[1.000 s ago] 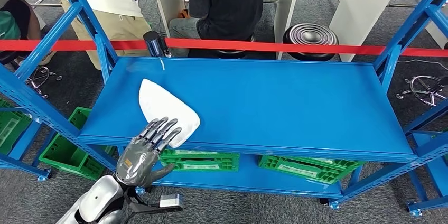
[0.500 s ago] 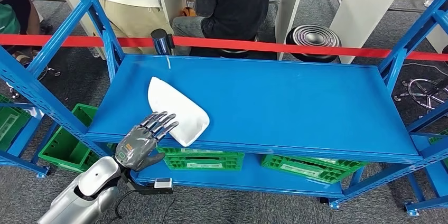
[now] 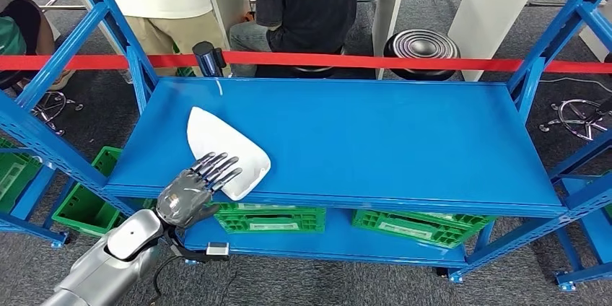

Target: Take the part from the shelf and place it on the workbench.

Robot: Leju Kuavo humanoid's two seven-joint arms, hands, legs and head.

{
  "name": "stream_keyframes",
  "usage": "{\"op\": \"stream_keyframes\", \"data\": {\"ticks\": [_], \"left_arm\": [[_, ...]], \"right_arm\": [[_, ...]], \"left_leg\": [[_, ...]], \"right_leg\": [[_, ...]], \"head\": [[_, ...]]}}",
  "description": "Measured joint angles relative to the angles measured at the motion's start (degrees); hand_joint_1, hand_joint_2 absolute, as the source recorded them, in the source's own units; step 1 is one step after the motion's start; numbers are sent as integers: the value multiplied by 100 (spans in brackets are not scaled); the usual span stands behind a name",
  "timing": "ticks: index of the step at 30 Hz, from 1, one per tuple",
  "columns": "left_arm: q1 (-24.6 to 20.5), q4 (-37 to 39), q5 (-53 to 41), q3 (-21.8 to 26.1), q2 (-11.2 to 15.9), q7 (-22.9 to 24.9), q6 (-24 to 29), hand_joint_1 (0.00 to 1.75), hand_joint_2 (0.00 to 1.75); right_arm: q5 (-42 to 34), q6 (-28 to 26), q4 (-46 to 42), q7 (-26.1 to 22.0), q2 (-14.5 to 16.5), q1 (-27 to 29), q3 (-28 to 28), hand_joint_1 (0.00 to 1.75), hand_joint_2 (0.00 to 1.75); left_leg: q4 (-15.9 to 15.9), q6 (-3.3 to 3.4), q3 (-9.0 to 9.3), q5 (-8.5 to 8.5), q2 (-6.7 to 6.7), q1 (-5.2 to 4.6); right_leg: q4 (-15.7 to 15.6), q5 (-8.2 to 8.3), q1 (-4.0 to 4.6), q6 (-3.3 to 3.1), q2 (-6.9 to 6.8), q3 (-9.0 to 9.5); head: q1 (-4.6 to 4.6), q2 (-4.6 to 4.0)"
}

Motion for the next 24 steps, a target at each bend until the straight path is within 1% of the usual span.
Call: {"op": "stream_keyframes", "data": {"ticks": [1, 2, 3, 4, 5, 6, 7, 8, 10, 11, 12, 13, 14, 15, 16, 17, 18, 19, 20, 21, 22, 23, 24], "left_arm": [[-34, 29, 1, -5, -1, -3, 9, 0, 175], [-68, 54, 2, -8, -2, -5, 18, 0, 175], [-95, 78, 4, -13, -2, -7, 24, 0, 175], [-113, 99, 6, -18, -2, -8, 28, 0, 175], [-127, 115, 8, -23, -2, -9, 32, 0, 175], [-134, 126, 8, -29, -7, -10, 33, 0, 175], [-148, 132, 8, -34, -14, -10, 34, 0, 175], [-162, 139, 8, -42, -24, -11, 34, 0, 175], [-184, 175, 21, -61, -50, -23, 32, 0, 175], [-190, 203, 37, -72, -66, -44, 30, 0, 175], [-196, 238, 68, -85, -85, -75, 30, 0, 175], [-214, 277, 117, -100, -107, -124, 31, 0, 175], [-245, 320, 188, -118, -130, -184, 31, 2, 175], [-290, 369, 292, -137, -158, -260, 28, 28, 175], [-349, 424, 413, -154, -184, -346, 19, 70, 175], [-416, 483, 536, -170, -210, -430, -3, 112, 175], [-485, 545, 647, -184, -237, -508, -35, 152, 175], [-551, 606, 732, -198, -261, -577, -74, 169, 175], [-612, 666, 793, -215, -286, -636, -112, 169, 175], [-663, 725, 838, -233, -308, -685, -137, 169, 175], [-707, 782, 870, -252, -327, -730, -152, 169, 175], [-748, 833, 891, -273, -342, -760, -158, 170, 175], [-782, 880, 907, -292, -356, -784, -159, 171, 175]], "right_arm": [[0, 1, -5, 0, 5, -11, 1, 0, 0], [-1, 3, -11, 1, 7, -20, 2, 0, 0], [-1, 5, -15, 1, 7, -26, 2, 0, 0], [-1, 7, -19, 2, 9, -29, 3, 0, 0], [-1, 10, -20, 2, 7, -28, 3, 0, 0], [0, 11, -21, 2, 8, -27, 4, 0, 0], [0, 13, -22, 2, 8, -26, 5, 0, 0], [0, 13, -23, 2, 4, -29, 6, 0, 0], [1, 12, -24, 3, -9, -33, 7, 0, 0], [3, 12, -24, 5, -14, -31, 7, 0, 0], [7, 13, -24, 8, -18, -27, 7, 0, 0], [16, 13, -24, 10, -21, -24, 7, 0, 0], [28, 14, -24, 13, -25, -25, 7, 0, 0], [43, 14, -24, 13, -30, -33, 7, 0, 0], [59, 15, -24, 13, -32, -45, 7, 0, 0], [72, 16, -24, 13, -37, -57, 7, 0, 0], [82, 20, -24, 12, -39, -68, 6, 0, 0], [87, 24, -24, 11, -39, -73, 5, 0, 0], [90, 27, -24, 8, -41, -74, 5, 0, 0], [91, 30, -24, 2, -39, -73, 5, 0, 0], [91, 31, -24, -10, -42, -71, 5, 0, 0], [88, 32, -24, -24, -44, -71, 4, 0, 0], [84, 34, -24, -37, -48, -68, 4, 0, 0]], "left_leg": [[-375, 51, 186, 130, -7, -13], [-641, 99, 315, 199, -12, -35], [-774, 134, 375, 204, -13, -56], [-799, 155, 384, 189, -9, -75], [-839, 176, 406, 209, -7, -87], [-900, 195, 444, 241, 1, -79], [-967, 221, 482, 281, 8, -68], [-1027, 241, 517, 317, 15, -54], [-1062, 263, 517, 343, 21, -52], [-1058, 262, 509, 342, 20, -60], [-1052, 260, 504, 339, 18, -67], [-1039, 252, 500, 334, 15, -70], [-1019, 239, 497, 323, 11, -70], [-985, 218, 493, 304, 8, -68], [-944, 188, 481, 278, 4, -79], [-898, 160, 462, 253, 2, -87], [-862, 135, 442, 236, 1, -97], [-843, 115, 425, 229, 0, -103], [-830, 104, 415, 227, 0, -94], [-811, 85, 398, 212, -2, -84], [-736, 56, 362, 153, -5, -73], [-556, 21, 281, 37, -6, -61], [-255, -19, 142, -130, -7, -45]], "right_leg": [[-3, 2, 17, 4, 7, 1], [-7, 5, 20, 11, 12, -6], [-14, 9, 20, 24, 14, -15], [-25, 18, 20, 48, 15, -21], [-43, 26, 17, 75, 14, -19], [-26, 15, 20, 95, 7, -31], [66, -39, 27, 98, 0, -79], [268, -139, 35, 81, -6, -179], [970, -437, 33, 36, -12, -525], [1302, -548, 30, 38, -12, -692], [1488, -589, 26, 62, -13, -788], [1451, -539, 20, 107, -13, -776], [1188, -407, 12, 165, -17, -649], [769, -244, 2, 219, -29, -444], [401, -113, 3, 240, -40, -258], [139, -26, 6, 223, -46, -124], [12, 8, 15, 187, -48, -64], [15, 7, 31, 136, -42, -67], [10, 16, 28, 95, -36, -69], [7, 23, 19, 67, -33, -69], [3, 28, 4, 38, -29, -63], [-1, 34, -13, 13, -24, -58], [-2, 36, -19, -5, -19, -56]], "head": [[3, 0], [2, 0], [3, 0], [2, 0], [1, 0], [4, 0], [7, 0], [13, 0], [20, 0], [21, 0], [20, 0], [21, 0], [20, 0], [21, 0], [21, 0], [17, 0], [14, 0], [11, 0], [9, 0], [11, 0], [9, 0], [7, 0], [4, 0]]}}
